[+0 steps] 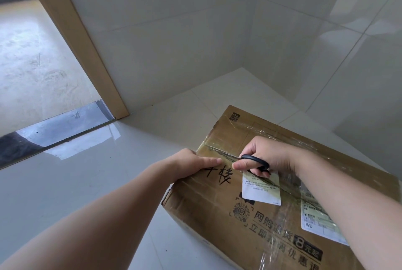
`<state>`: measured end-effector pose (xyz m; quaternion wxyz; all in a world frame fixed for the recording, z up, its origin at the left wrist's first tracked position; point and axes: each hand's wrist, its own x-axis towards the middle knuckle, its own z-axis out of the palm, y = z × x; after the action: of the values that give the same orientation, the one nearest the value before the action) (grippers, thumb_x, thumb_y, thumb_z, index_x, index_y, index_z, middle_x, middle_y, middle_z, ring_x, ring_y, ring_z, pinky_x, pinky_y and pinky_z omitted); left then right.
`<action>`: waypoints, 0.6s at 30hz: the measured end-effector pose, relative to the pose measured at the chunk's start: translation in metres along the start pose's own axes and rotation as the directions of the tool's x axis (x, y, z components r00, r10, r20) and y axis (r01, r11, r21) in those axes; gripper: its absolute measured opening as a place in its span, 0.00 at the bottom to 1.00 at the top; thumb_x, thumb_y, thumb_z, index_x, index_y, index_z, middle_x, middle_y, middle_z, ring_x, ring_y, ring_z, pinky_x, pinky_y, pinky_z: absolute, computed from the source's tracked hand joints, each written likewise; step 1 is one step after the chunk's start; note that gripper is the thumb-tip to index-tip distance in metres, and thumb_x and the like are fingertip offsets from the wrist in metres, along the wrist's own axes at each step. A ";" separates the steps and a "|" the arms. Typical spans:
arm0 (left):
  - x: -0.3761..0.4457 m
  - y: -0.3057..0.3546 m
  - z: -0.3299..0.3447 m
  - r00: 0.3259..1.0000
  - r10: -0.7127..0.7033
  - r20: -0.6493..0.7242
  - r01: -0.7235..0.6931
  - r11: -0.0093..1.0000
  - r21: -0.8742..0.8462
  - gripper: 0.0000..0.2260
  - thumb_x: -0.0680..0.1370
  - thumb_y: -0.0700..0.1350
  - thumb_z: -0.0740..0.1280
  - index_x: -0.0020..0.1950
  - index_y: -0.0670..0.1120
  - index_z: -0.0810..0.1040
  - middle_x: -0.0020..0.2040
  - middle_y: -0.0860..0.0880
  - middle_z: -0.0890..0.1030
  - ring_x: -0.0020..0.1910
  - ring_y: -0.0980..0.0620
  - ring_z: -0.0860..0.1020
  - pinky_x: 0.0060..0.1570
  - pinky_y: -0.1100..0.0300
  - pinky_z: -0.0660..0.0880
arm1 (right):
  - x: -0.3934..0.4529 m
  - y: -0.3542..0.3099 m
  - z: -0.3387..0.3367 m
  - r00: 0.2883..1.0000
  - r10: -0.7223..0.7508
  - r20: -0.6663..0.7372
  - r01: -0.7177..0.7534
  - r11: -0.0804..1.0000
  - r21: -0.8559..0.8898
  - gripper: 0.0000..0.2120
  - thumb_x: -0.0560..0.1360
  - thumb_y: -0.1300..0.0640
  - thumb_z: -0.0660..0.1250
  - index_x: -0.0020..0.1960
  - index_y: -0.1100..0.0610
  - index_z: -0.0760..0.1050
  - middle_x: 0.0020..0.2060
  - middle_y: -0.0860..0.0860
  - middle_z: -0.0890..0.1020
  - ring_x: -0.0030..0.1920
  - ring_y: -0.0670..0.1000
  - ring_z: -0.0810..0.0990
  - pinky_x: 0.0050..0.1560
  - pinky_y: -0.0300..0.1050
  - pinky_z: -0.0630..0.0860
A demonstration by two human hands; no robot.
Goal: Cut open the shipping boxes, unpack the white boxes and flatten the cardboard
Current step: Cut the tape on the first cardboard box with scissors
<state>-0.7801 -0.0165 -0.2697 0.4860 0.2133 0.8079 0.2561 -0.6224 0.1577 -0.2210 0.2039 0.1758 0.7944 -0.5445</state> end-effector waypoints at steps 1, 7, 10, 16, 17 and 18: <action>0.001 0.000 0.000 1.000 0.000 -0.008 0.000 1.000 0.011 0.38 0.48 0.74 0.73 0.47 0.48 0.83 0.40 0.51 0.85 0.40 0.51 0.84 0.50 0.53 0.80 | 0.001 -0.001 0.001 1.000 0.000 -0.004 0.000 1.000 0.004 0.22 0.60 0.35 0.76 0.30 0.54 0.77 0.25 0.53 0.76 0.23 0.49 0.70 0.26 0.38 0.65; 0.001 0.001 0.002 0.999 0.012 -0.049 -0.010 0.999 0.050 0.37 0.49 0.75 0.71 0.44 0.48 0.83 0.37 0.52 0.85 0.38 0.52 0.84 0.48 0.55 0.80 | 0.003 -0.003 0.005 0.998 -0.057 -0.041 0.055 0.997 -0.058 0.20 0.66 0.39 0.75 0.26 0.51 0.75 0.20 0.49 0.73 0.20 0.48 0.67 0.26 0.38 0.63; -0.001 0.002 0.002 0.999 0.019 -0.044 -0.017 0.998 0.056 0.37 0.48 0.76 0.70 0.43 0.48 0.83 0.36 0.53 0.85 0.38 0.53 0.84 0.46 0.56 0.81 | 0.007 -0.009 0.008 0.998 -0.050 -0.027 0.050 0.999 -0.003 0.21 0.64 0.38 0.76 0.31 0.56 0.77 0.23 0.52 0.74 0.22 0.48 0.69 0.25 0.37 0.66; -0.002 -0.001 0.001 0.997 0.058 -0.056 -0.053 0.995 0.081 0.35 0.53 0.73 0.69 0.45 0.47 0.83 0.41 0.50 0.85 0.41 0.52 0.83 0.49 0.53 0.80 | 0.026 -0.026 0.016 0.999 0.038 -0.028 -0.038 0.999 0.002 0.25 0.56 0.32 0.77 0.35 0.54 0.81 0.26 0.53 0.76 0.24 0.48 0.70 0.25 0.38 0.66; -0.002 -0.001 0.001 0.997 0.058 -0.057 -0.053 0.995 0.087 0.35 0.53 0.74 0.69 0.45 0.47 0.83 0.41 0.50 0.85 0.41 0.52 0.83 0.50 0.53 0.80 | 0.026 -0.025 0.015 0.999 0.044 -0.031 -0.044 0.999 0.017 0.25 0.56 0.32 0.77 0.35 0.54 0.81 0.26 0.53 0.76 0.24 0.48 0.70 0.25 0.38 0.67; -0.003 0.000 0.001 0.996 0.057 -0.062 -0.050 0.994 0.098 0.35 0.53 0.74 0.69 0.45 0.47 0.83 0.42 0.50 0.85 0.41 0.52 0.83 0.50 0.53 0.80 | 0.026 -0.022 0.014 0.998 0.049 -0.032 -0.048 0.998 0.032 0.24 0.56 0.33 0.78 0.33 0.54 0.81 0.25 0.53 0.75 0.24 0.47 0.70 0.25 0.37 0.67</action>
<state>-0.7782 -0.0176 -0.2680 0.4415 0.2496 0.8287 0.2365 -0.6539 0.1387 -0.2210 0.2014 0.2070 0.7845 -0.5487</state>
